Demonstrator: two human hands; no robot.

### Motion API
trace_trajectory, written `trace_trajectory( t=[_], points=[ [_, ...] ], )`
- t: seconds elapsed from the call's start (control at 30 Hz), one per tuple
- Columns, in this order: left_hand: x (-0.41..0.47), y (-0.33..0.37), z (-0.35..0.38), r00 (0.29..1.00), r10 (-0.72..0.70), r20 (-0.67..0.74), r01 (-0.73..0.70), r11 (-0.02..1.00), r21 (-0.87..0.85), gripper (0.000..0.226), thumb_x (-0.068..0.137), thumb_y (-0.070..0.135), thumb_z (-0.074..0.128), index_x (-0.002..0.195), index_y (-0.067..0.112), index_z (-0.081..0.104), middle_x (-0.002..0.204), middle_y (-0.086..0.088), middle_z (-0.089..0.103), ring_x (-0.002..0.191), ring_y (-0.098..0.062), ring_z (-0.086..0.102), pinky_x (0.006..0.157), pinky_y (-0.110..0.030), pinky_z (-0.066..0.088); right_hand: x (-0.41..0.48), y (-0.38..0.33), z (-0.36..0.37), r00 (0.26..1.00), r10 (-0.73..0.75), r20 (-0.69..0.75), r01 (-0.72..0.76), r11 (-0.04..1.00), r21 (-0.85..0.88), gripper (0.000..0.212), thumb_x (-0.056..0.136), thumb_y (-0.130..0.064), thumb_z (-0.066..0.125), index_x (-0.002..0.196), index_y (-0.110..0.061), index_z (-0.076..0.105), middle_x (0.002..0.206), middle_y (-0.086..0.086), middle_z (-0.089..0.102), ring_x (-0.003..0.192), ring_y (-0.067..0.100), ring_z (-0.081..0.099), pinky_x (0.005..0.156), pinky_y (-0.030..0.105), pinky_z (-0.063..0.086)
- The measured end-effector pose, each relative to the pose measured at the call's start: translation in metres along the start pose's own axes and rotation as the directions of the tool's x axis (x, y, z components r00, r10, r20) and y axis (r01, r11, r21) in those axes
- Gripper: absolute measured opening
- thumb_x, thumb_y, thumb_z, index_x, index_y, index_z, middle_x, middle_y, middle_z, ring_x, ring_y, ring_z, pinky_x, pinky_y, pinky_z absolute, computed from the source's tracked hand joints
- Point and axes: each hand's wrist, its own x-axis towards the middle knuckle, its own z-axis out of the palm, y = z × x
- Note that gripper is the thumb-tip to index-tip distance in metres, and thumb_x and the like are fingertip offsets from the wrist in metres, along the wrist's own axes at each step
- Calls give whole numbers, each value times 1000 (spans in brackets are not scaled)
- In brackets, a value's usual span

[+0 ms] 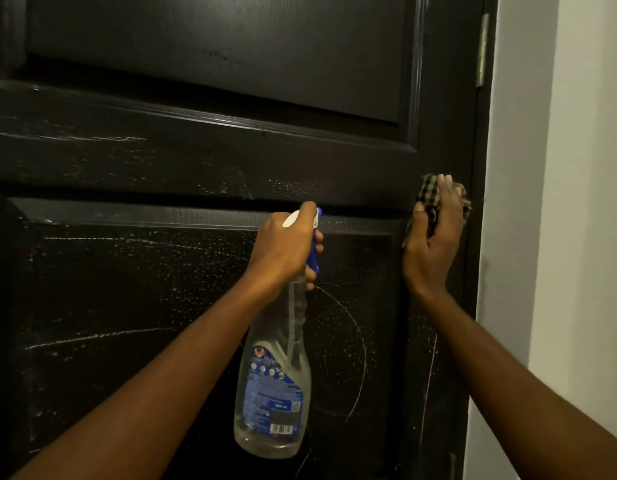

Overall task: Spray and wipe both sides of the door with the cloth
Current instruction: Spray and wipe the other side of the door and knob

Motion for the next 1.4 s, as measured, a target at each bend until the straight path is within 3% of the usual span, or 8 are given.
trace_trajectory(
  t=[0.3,0.53,0.67,0.83,1.0,1.13,1.3,1.4],
  points=[
    [-6,2,-81,998,-28,-64,28,1000,-4,52,99,55,40,109,10,63,84,-6,68,43,-12,56,42,-26,48,24,-36,78,999,2,35,-3,999,34,57,103,-35,42,157,-17,33,164,2,32,154,16,17,124,27,9],
    [-19,1,-140,993,12,-120,-11,1000,11,55,100,54,38,100,8,69,95,-12,74,46,-16,56,47,-30,50,4,-90,142,989,150,7,-135,906,-401,61,105,-41,36,162,-30,16,170,-3,10,156,20,3,118,63,15],
    [-25,-1,-161,987,37,-157,-34,999,18,55,101,52,36,96,8,69,94,-12,74,46,-18,57,48,-32,50,-28,-110,160,951,-122,285,228,898,-377,64,104,-41,41,162,-30,16,170,-3,8,156,17,0,115,65,17],
    [-26,-3,-164,987,43,-156,-39,999,28,55,100,53,37,93,9,69,93,-11,74,47,-20,58,46,-31,50,-23,-55,117,654,-510,558,713,663,-230,65,98,-41,46,159,-31,25,167,-1,23,155,15,12,118,56,24],
    [-28,-3,-170,988,53,-142,-52,999,10,55,101,52,36,92,9,68,93,-11,74,46,-19,57,48,-32,51,20,-41,96,952,-131,277,245,867,-434,63,100,-46,36,160,-31,24,168,-3,18,155,20,11,121,56,20],
    [-31,-3,-179,986,58,-156,-56,998,16,54,101,51,36,93,9,68,93,-12,74,47,-20,57,47,-31,52,28,-106,153,979,198,-37,-194,872,-450,57,106,-41,34,161,-30,23,169,-2,16,156,22,7,120,61,18],
    [-37,-2,-185,985,44,-165,-39,999,28,53,101,51,37,94,8,69,94,-12,74,48,-19,57,47,-31,52,-25,-129,173,805,-349,479,530,785,-321,63,103,-41,40,161,-29,20,169,-1,14,156,18,6,119,59,16],
    [-40,-1,-189,983,39,-181,-30,998,54,54,101,51,36,95,8,68,94,-12,74,51,-21,58,49,-32,52,-19,-110,157,709,-410,574,629,736,-252,64,101,-43,40,161,-33,19,170,-3,14,156,16,6,121,58,18]
  ],
)
